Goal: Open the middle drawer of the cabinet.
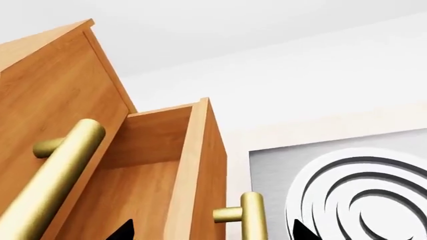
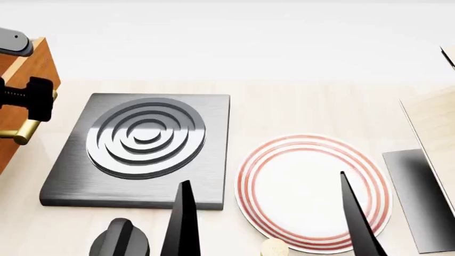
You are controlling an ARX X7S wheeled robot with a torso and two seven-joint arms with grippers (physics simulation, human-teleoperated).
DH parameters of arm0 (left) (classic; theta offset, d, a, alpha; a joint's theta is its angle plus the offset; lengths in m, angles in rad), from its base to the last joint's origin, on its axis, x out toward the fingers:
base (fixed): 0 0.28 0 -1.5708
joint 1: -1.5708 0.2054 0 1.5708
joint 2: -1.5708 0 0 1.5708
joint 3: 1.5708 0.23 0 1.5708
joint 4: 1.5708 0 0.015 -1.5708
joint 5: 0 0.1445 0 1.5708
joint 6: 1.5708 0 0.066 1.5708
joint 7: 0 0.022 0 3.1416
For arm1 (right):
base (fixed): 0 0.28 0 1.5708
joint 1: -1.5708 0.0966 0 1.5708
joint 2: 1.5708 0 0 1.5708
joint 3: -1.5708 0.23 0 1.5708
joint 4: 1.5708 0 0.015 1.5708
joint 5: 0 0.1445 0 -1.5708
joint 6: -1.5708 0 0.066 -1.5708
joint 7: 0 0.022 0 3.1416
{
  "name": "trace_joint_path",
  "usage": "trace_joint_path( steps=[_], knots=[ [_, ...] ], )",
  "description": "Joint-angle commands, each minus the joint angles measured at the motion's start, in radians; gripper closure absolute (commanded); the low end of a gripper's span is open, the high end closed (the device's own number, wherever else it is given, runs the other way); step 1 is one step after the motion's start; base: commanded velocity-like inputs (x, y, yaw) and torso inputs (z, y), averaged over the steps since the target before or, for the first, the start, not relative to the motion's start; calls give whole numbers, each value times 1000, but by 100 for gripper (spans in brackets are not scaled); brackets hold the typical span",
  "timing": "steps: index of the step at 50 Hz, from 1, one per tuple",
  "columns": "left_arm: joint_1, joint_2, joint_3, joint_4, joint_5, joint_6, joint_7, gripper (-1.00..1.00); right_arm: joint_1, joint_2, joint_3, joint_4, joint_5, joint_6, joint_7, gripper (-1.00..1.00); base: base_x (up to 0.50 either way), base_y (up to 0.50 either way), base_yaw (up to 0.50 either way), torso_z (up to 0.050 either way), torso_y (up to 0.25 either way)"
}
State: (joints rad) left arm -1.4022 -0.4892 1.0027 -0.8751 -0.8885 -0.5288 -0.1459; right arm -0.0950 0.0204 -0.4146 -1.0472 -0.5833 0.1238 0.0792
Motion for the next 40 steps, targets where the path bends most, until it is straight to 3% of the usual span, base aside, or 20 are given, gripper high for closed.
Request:
trace_joint_path(
  steps=[1, 40],
  knots=[
    [1, 44, -25, -61, 30, 17, 33, -100, 1, -20, 21, 0, -21, -2, -28, -100, 0, 0, 0, 0, 0],
    [-29, 172, -24, -372, 76, 118, 123, -100, 6, -20, 17, 0, -25, 9, -32, -100, 0, 0, 0, 0, 0]
  ],
)
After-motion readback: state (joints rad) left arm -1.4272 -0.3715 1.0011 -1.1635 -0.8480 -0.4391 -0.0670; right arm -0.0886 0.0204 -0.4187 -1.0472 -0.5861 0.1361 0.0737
